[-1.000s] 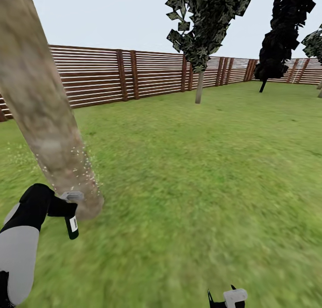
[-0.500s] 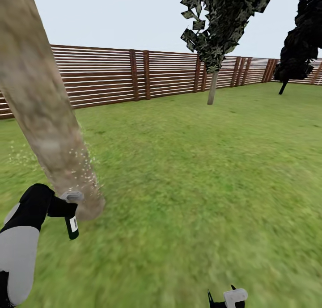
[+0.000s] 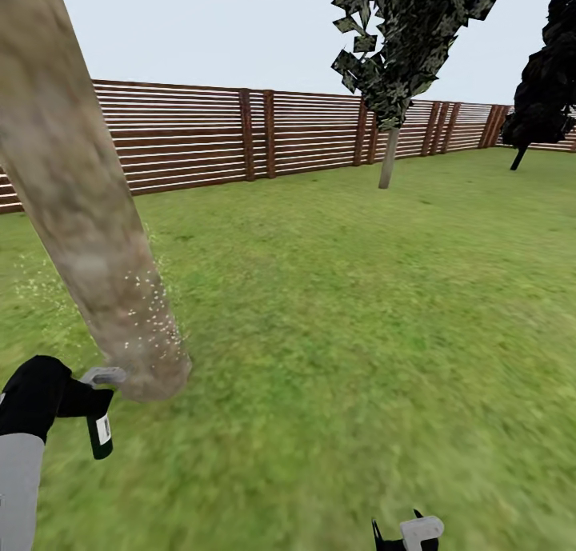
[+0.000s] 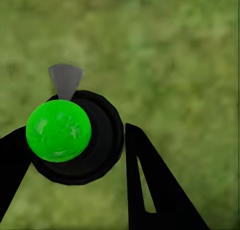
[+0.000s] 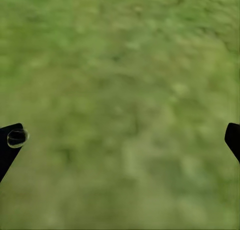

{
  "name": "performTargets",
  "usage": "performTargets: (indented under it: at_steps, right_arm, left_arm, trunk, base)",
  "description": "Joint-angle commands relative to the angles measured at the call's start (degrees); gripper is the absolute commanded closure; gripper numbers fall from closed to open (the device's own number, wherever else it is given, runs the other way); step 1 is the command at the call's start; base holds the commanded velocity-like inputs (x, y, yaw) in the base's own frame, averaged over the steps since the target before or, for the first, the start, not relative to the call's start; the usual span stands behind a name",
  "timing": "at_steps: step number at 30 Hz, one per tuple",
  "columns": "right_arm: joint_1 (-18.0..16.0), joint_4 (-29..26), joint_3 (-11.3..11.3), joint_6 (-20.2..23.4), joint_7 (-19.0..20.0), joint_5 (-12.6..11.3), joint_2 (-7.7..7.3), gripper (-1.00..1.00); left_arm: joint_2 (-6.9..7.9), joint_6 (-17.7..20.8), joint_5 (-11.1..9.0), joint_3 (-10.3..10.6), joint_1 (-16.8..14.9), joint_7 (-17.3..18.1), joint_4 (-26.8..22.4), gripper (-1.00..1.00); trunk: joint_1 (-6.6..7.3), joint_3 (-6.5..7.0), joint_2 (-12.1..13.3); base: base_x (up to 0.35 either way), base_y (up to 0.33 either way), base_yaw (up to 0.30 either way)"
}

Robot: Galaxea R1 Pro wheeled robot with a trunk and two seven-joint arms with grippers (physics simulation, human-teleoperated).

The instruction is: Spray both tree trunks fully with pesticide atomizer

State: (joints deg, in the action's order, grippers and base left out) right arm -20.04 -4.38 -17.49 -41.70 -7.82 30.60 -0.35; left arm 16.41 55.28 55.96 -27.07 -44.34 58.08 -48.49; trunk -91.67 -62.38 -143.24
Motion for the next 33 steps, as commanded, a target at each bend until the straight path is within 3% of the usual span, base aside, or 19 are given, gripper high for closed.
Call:
performTargets:
  at_steps: [1,9,12,18,22,27,29,33]
  right_arm:
    - [0.0,0.0,0.0,0.0,0.0,0.0,0.00,-1.00]
    - [0.0,0.0,0.0,0.0,-0.1,0.0,-0.09,-1.00]
    - [0.0,0.0,0.0,0.0,-0.1,0.0,-0.09,-1.00]
    - [0.0,0.0,0.0,0.0,-0.1,0.0,-0.09,-1.00]
    - [0.0,0.0,0.0,0.0,-0.1,0.0,-0.09,-1.00]
    - [0.0,0.0,0.0,0.0,-0.1,0.1,-0.09,-1.00]
    - [0.0,0.0,0.0,0.0,-0.1,0.0,-0.09,-1.00]
    - [0.0,0.0,0.0,0.0,-0.1,0.1,-0.09,-1.00]
  left_arm:
    - [-0.12,0.0,0.0,0.0,0.0,0.0,0.0,1.00]
    - [0.26,-0.1,0.0,0.0,0.0,-0.1,0.0,1.00]
    - [0.37,-0.2,0.0,-1.9,0.0,-0.1,0.1,1.00]
    - [0.38,-0.3,0.1,-2.3,0.2,-0.1,0.1,1.00]
    - [1.25,-0.3,0.0,-3.9,0.2,-0.1,0.4,1.00]
    - [1.00,-0.5,0.0,-4.0,0.6,-0.1,0.5,1.00]
    - [0.75,-4.2,0.0,-4.0,0.6,-0.1,0.7,1.00]
    - [0.67,-4.6,-0.1,-4.1,0.6,-0.1,0.3,1.00]
  trunk:
    - [0.00,0.00,0.0]
    - [0.00,0.00,0.0]
    - [0.00,0.00,0.0]
    - [0.00,0.00,0.0]
    - [0.00,0.00,0.0]
    - [0.00,0.00,0.0]
    - [0.00,0.00,0.0]
    - [0.00,0.00,0.0]
  base:
    - [0.154,0.000,0.000]
    - [0.119,0.019,0.000]
    - [0.109,0.163,0.000]
    - [0.046,0.135,0.000]
    - [0.036,0.042,0.000]
    - [0.065,0.137,0.000]
    - [-0.205,0.002,0.000]
    - [-0.328,0.000,0.000]
